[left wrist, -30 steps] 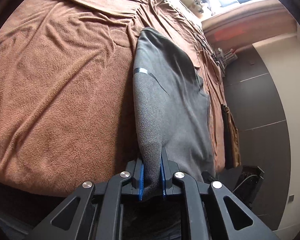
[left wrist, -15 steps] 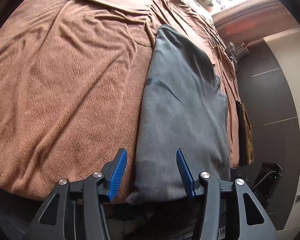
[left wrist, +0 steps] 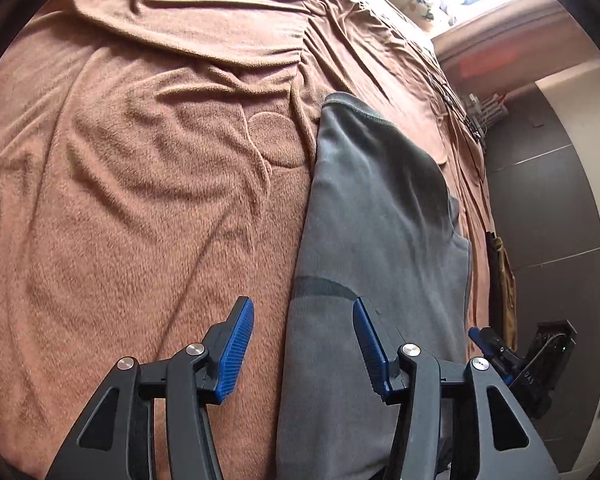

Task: Fold small clothes
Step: 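Move both tools along the shirt to its folded end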

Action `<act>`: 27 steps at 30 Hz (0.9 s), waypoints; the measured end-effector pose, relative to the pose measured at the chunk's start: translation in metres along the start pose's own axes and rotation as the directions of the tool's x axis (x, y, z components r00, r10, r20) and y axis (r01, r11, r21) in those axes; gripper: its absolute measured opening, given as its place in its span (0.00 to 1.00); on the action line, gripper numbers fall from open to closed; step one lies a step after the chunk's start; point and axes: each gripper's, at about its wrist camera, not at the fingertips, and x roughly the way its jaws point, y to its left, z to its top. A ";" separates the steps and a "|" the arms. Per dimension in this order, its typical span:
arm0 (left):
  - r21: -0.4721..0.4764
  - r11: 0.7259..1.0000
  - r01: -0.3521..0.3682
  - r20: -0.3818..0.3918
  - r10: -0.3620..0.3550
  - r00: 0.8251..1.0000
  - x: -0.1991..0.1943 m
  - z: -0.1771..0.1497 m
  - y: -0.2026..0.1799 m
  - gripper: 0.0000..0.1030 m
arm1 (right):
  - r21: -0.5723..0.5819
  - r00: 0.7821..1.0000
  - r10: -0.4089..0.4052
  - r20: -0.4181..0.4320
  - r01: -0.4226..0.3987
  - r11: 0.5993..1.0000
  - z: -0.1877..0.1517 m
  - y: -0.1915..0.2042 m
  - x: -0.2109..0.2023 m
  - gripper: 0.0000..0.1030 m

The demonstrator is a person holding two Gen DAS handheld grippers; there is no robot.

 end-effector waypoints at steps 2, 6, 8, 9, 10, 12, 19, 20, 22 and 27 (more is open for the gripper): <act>0.003 1.000 -0.005 0.000 0.005 1.000 0.006 0.011 -0.001 0.51 | -0.011 1.000 -0.003 0.013 0.003 1.000 0.009 0.002 0.004 0.60; 0.007 1.000 -0.018 -0.007 0.018 1.000 0.021 0.033 -0.003 0.51 | -0.035 1.000 0.001 0.015 -0.001 0.999 0.027 0.007 0.016 0.56; 0.014 0.999 -0.029 -0.006 0.029 1.000 0.027 0.043 -0.005 0.51 | -0.037 1.000 -0.002 0.019 0.003 0.999 0.037 0.006 0.023 0.56; 0.018 0.999 -0.032 -0.004 0.032 0.999 0.030 0.049 -0.006 0.51 | -0.036 1.000 -0.007 0.019 0.008 0.999 0.043 0.004 0.027 0.56; 0.022 0.999 -0.033 -0.003 0.033 0.999 0.033 0.055 -0.006 0.51 | -0.031 1.000 -0.014 0.020 0.015 0.999 0.047 0.002 0.030 0.56; 0.032 0.999 -0.035 0.001 0.035 0.999 0.038 0.067 -0.008 0.51 | -0.023 1.000 -0.010 0.021 0.010 1.000 0.056 -0.001 0.037 0.56; 0.069 0.996 -0.051 0.008 0.050 0.999 0.058 0.107 -0.020 0.51 | -0.049 1.000 0.007 0.030 -0.005 0.999 0.086 0.001 0.055 0.42; 0.075 0.996 -0.057 0.009 0.056 0.998 0.061 0.111 -0.022 0.51 | -0.045 1.000 0.006 0.030 -0.004 0.999 0.091 0.000 0.059 0.41; 0.088 0.994 -0.063 0.010 0.063 0.998 0.066 0.121 -0.026 0.51 | -0.037 1.000 -0.005 0.031 0.006 0.999 0.101 -0.004 0.066 0.38; 0.126 0.989 -0.075 0.014 0.074 0.997 0.081 0.139 -0.036 0.51 | -0.030 0.999 -0.034 -0.001 0.033 0.999 0.121 -0.006 0.089 0.37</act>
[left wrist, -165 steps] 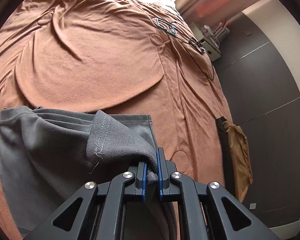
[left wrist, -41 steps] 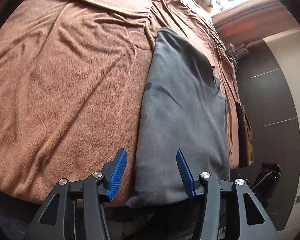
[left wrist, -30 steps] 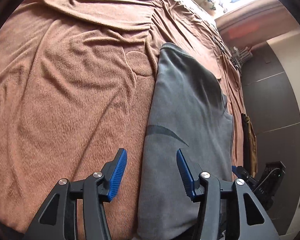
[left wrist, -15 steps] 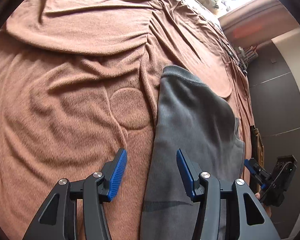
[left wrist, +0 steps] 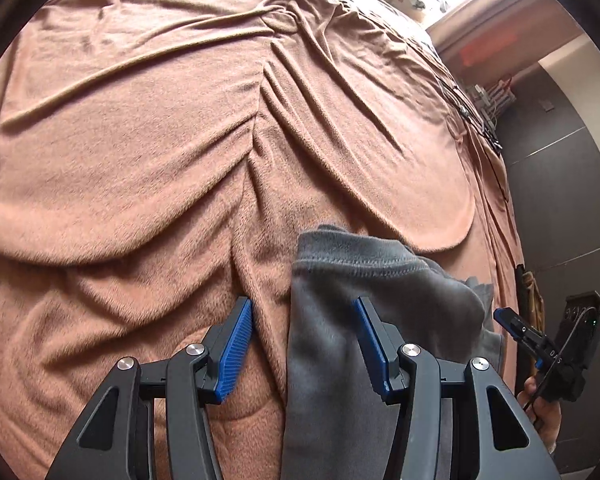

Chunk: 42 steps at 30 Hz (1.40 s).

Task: Fold small clothes
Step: 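Move both tools along the shirt to its folded end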

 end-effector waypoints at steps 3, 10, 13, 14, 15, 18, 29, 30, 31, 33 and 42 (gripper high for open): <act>0.029 0.999 -0.021 0.001 0.021 1.000 0.009 0.007 -0.005 0.51 | -0.015 1.000 -0.005 -0.021 0.005 1.000 0.009 0.003 0.014 0.28; 0.097 0.992 -0.078 0.000 0.078 0.997 0.021 0.015 -0.017 0.28 | -0.070 0.999 -0.047 -0.006 0.047 0.996 0.019 0.011 0.024 0.02; 0.123 0.987 -0.103 0.032 0.099 0.995 0.016 0.014 -0.021 0.15 | -0.075 0.998 -0.064 0.024 0.066 0.995 0.016 0.010 0.013 0.02; 0.113 0.989 -0.095 0.043 0.091 0.995 0.013 0.014 -0.020 0.15 | -0.067 0.997 -0.064 0.041 0.066 0.996 0.015 0.008 0.009 0.02; 0.103 0.991 -0.086 0.053 0.081 0.995 0.010 0.014 -0.018 0.15 | -0.060 0.996 -0.063 0.058 0.066 0.996 0.012 0.007 0.003 0.01; 0.098 0.992 -0.079 0.065 0.073 0.995 0.008 0.013 -0.018 0.15 | -0.057 0.993 -0.072 0.097 0.078 0.995 0.005 0.005 -0.008 0.01; 0.052 0.996 -0.074 0.010 0.073 0.997 0.003 0.013 -0.012 0.53 | 0.013 0.998 -0.068 0.002 0.068 0.998 0.000 -0.005 -0.004 0.49; 0.050 0.996 -0.071 0.003 0.071 0.998 0.003 0.011 -0.011 0.53 | 0.013 0.998 -0.055 0.002 0.055 0.998 -0.001 -0.006 -0.009 0.63; 0.046 0.997 -0.066 -0.003 0.066 0.998 0.002 0.009 -0.010 0.53 | 0.011 0.999 -0.048 0.004 0.048 0.999 -0.004 -0.006 -0.013 0.64; 0.036 0.998 -0.049 -0.014 0.050 0.999 0.001 0.004 -0.006 0.53 | 0.010 0.999 -0.034 -0.018 0.034 0.999 -0.009 -0.008 -0.017 0.64; 0.002 1.000 0.029 -0.076 -0.029 0.997 -0.003 -0.013 0.006 0.53 | 0.084 0.983 0.109 -0.151 -0.097 0.992 -0.029 -0.025 -0.013 0.64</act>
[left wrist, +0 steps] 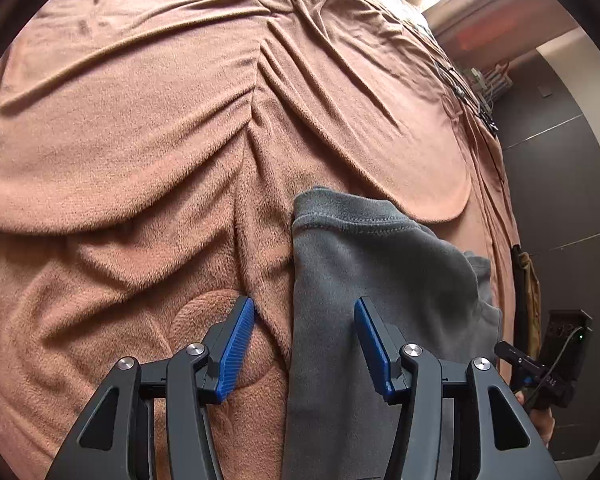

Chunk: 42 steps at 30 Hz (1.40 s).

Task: Fold small clothes
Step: 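Move both tools along the shirt to its folded end, then close both tools on the folded end of the shirt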

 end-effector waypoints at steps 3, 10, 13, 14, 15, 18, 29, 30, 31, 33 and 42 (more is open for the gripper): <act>-0.009 0.999 0.031 -0.012 -0.031 0.999 0.000 -0.005 0.005 0.52 | 0.023 0.999 0.032 -0.025 -0.032 0.999 0.001 -0.010 0.007 0.64; 0.000 0.993 0.120 -0.011 -0.120 0.993 -0.002 -0.004 0.003 0.35 | 0.020 0.988 0.150 0.022 -0.150 0.988 0.010 -0.015 0.002 0.57; 0.024 0.991 0.129 0.002 -0.129 0.992 -0.003 -0.003 -0.002 0.35 | -0.008 0.984 0.176 0.039 -0.176 0.984 0.010 -0.017 -0.002 0.57; 0.025 0.990 0.135 0.008 -0.136 0.991 -0.003 -0.002 -0.001 0.35 | -0.014 0.983 0.178 0.044 -0.177 0.984 0.010 -0.020 -0.002 0.57; 0.021 0.990 0.138 0.010 -0.138 0.990 -0.001 -0.001 0.001 0.35 | -0.014 0.983 0.179 0.049 -0.179 0.984 0.010 -0.023 0.000 0.57; -0.005 0.990 0.139 -0.008 -0.139 0.990 0.010 0.002 0.007 0.35 | 0.003 0.985 0.167 0.046 -0.168 0.986 0.008 -0.030 0.015 0.57; -0.025 0.987 0.156 0.012 -0.155 0.988 0.024 0.011 0.005 0.16 | -0.014 0.998 0.050 0.032 -0.049 0.999 0.015 -0.004 0.036 0.30; -0.016 0.987 0.157 0.015 -0.157 0.987 0.022 0.010 0.002 0.09 | -0.003 0.998 0.050 0.034 -0.050 0.999 0.013 -0.004 0.033 0.22; -0.006 0.987 0.160 0.018 -0.160 0.987 0.019 0.009 0.000 0.06 | 0.007 0.997 0.063 0.038 -0.064 0.998 0.013 -0.003 0.030 0.16; 0.016 0.987 0.157 0.040 -0.157 0.987 0.010 0.007 -0.005 0.06 | -0.011 0.997 0.060 0.057 -0.060 0.998 0.009 0.004 0.022 0.14; 0.084 0.982 0.170 0.147 -0.181 0.972 -0.043 -0.002 -0.026 0.05 | -0.114 0.987 0.068 0.143 -0.051 0.992 -0.013 0.031 -0.026 0.12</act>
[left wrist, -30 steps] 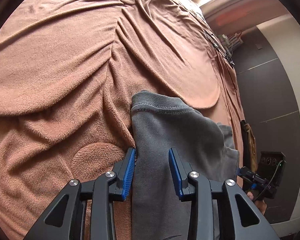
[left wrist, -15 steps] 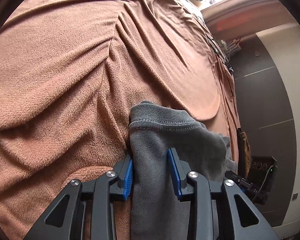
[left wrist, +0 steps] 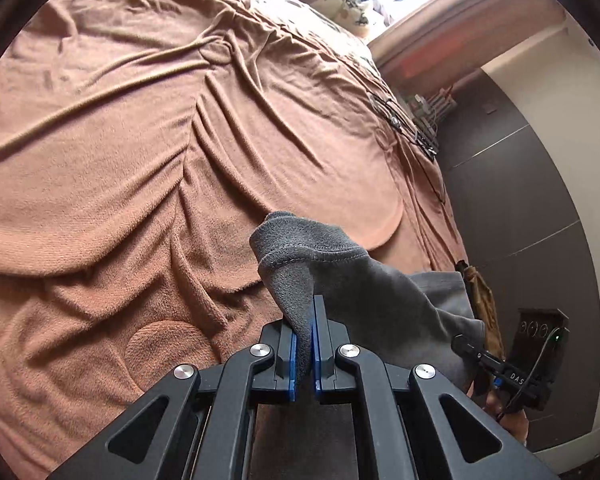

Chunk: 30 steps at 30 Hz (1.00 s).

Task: Fold small clothes
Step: 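Close both tools on the folded end of the shirt, then lift the folded shirt up off the blanket with both tools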

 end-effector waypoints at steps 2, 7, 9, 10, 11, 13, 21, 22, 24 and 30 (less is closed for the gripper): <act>0.006 1.000 0.007 0.031 -0.007 1.000 -0.014 -0.004 -0.005 0.05 | -0.022 1.000 0.002 0.021 -0.002 1.000 -0.004 0.008 -0.010 0.12; 0.021 1.000 0.015 0.095 -0.017 0.995 -0.046 -0.011 -0.023 0.05 | -0.068 0.998 0.015 0.066 -0.011 0.998 -0.016 0.023 -0.038 0.11; 0.032 0.999 0.022 0.120 -0.026 0.992 -0.060 -0.014 -0.032 0.05 | -0.088 0.996 0.019 0.087 -0.011 0.996 -0.023 0.030 -0.050 0.11; 0.036 0.999 0.024 0.132 -0.029 0.991 -0.066 -0.014 -0.037 0.05 | -0.096 0.995 0.018 0.098 -0.009 0.995 -0.026 0.035 -0.057 0.11; 0.042 0.999 0.025 0.143 -0.031 0.989 -0.073 -0.016 -0.042 0.05 | -0.104 0.994 0.017 0.108 -0.006 0.995 -0.029 0.038 -0.064 0.11; 0.055 0.998 0.029 0.164 -0.038 0.986 -0.086 -0.019 -0.051 0.05 | -0.127 0.990 0.018 0.140 0.000 0.992 -0.037 0.048 -0.086 0.11; 0.111 0.993 0.043 0.251 -0.070 0.966 -0.146 -0.038 -0.089 0.05 | -0.190 0.975 0.035 0.218 0.007 0.982 -0.067 0.077 -0.141 0.11; 0.119 0.992 0.047 0.261 -0.077 0.962 -0.153 -0.041 -0.093 0.05 | -0.190 0.975 0.035 0.218 0.007 0.982 -0.067 0.077 -0.141 0.11; 0.133 0.990 0.052 0.280 -0.088 0.956 -0.167 -0.048 -0.101 0.05 | -0.210 0.971 0.042 0.237 0.009 0.978 -0.074 0.084 -0.156 0.11; 0.180 0.981 0.069 0.337 -0.127 0.933 -0.213 -0.072 -0.128 0.05 | -0.252 0.956 0.057 0.289 0.018 0.967 -0.098 0.103 -0.198 0.11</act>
